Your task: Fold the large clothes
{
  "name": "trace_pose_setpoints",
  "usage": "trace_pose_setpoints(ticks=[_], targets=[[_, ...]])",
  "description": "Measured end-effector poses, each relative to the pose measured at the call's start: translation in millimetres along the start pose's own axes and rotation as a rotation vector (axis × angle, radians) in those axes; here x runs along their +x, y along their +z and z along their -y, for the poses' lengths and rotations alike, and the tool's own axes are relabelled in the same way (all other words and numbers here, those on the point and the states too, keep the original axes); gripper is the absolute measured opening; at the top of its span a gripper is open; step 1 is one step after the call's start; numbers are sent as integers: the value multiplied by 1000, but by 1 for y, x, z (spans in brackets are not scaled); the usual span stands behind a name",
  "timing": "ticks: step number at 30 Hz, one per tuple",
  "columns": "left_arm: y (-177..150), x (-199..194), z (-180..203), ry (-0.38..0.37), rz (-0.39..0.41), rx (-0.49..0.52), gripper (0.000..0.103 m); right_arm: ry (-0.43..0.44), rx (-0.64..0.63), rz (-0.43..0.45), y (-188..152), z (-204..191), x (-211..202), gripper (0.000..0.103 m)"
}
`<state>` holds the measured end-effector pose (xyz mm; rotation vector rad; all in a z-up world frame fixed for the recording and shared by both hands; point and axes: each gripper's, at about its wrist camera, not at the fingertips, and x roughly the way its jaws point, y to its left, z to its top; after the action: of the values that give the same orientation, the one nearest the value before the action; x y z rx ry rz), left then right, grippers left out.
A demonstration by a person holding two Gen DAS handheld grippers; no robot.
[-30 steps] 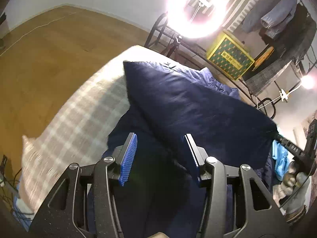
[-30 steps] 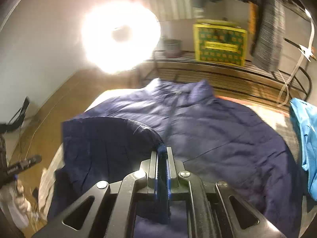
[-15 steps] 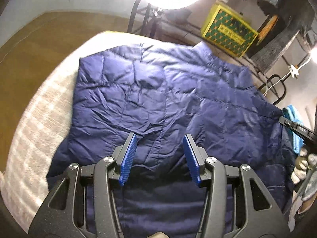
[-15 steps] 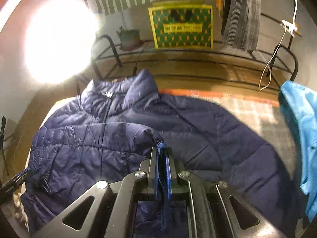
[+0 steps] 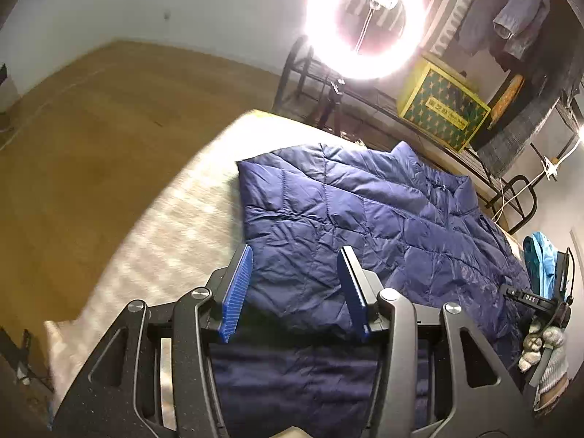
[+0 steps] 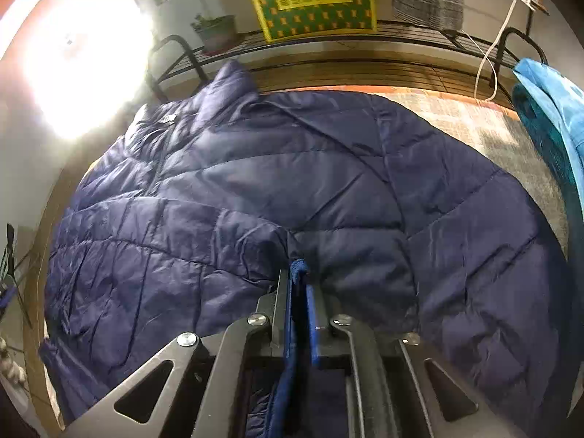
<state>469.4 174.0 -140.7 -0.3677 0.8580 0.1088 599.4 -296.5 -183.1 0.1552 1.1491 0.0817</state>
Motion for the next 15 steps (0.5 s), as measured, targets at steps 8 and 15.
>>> trace_pose_setpoints(ticks=[8,15], targets=[[-34,-66,-27,-27,-10,-15,50,-5,-15,89,-27,-3,-70,33],[-119,-105,-104,-52,-7,-184,50,62,-46,137,-96,-3,-142,33]])
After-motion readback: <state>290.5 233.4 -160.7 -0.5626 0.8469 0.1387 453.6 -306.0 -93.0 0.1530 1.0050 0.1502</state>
